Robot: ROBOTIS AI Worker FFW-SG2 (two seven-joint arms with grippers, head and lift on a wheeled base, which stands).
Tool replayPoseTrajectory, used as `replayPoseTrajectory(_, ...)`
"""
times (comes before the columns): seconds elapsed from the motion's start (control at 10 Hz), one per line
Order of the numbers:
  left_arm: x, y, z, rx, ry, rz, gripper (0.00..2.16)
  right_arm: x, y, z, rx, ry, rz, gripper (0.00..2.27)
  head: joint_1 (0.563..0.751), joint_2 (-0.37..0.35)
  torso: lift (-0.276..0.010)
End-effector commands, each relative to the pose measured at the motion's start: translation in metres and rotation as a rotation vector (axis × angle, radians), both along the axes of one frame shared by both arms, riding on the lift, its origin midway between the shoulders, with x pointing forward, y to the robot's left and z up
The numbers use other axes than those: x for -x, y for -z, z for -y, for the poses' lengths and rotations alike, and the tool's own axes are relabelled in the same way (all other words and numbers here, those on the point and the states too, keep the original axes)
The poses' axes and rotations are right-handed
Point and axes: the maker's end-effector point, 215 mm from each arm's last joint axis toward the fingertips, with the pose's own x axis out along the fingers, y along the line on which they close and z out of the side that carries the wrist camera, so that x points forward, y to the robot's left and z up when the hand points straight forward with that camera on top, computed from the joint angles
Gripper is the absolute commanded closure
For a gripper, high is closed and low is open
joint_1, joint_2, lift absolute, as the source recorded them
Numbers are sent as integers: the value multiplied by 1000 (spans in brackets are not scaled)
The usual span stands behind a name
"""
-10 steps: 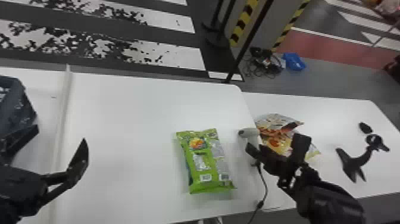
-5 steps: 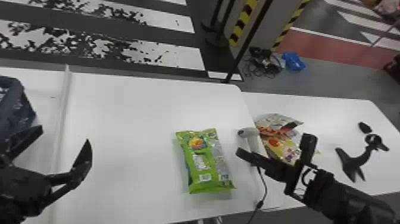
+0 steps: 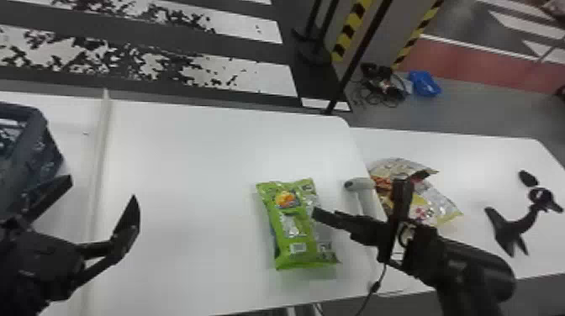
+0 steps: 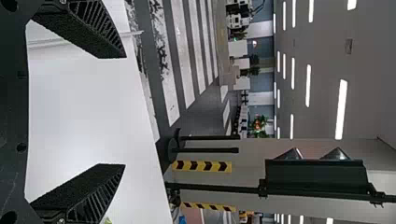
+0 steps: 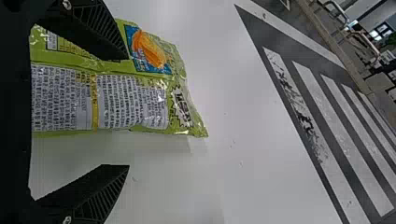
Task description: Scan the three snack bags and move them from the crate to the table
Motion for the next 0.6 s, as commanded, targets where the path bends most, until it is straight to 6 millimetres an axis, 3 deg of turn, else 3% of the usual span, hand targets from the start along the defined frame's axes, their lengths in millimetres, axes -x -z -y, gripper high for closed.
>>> replayPoseTrajectory(0.0, -1, -1, -3, 1, -6, 1, 29, -6, 15, -13, 30, -38, -8, 60, 695, -285, -62)
replayPoseTrajectory(0.1, -2, -2, -5, 8, -7, 2, 29, -6, 19, -23, 28, -78, -13, 87, 695, -268, -62)
replayPoseTrajectory(0.2, -4, -4, -7, 22, -7, 2, 29, -2, 19, -35, -6, -122, -20, 518, 695, -259, -62)
replayPoseTrajectory(0.3, -8, -4, -16, 25, -25, 5, 29, 7, 25, -43, -17, -136, -69, 2024, 695, -238, -62)
replayPoseTrajectory(0.5, -15, -12, -38, 47, -70, 23, 29, 8, 19, -43, -16, -142, -52, 2169, 695, -200, -62)
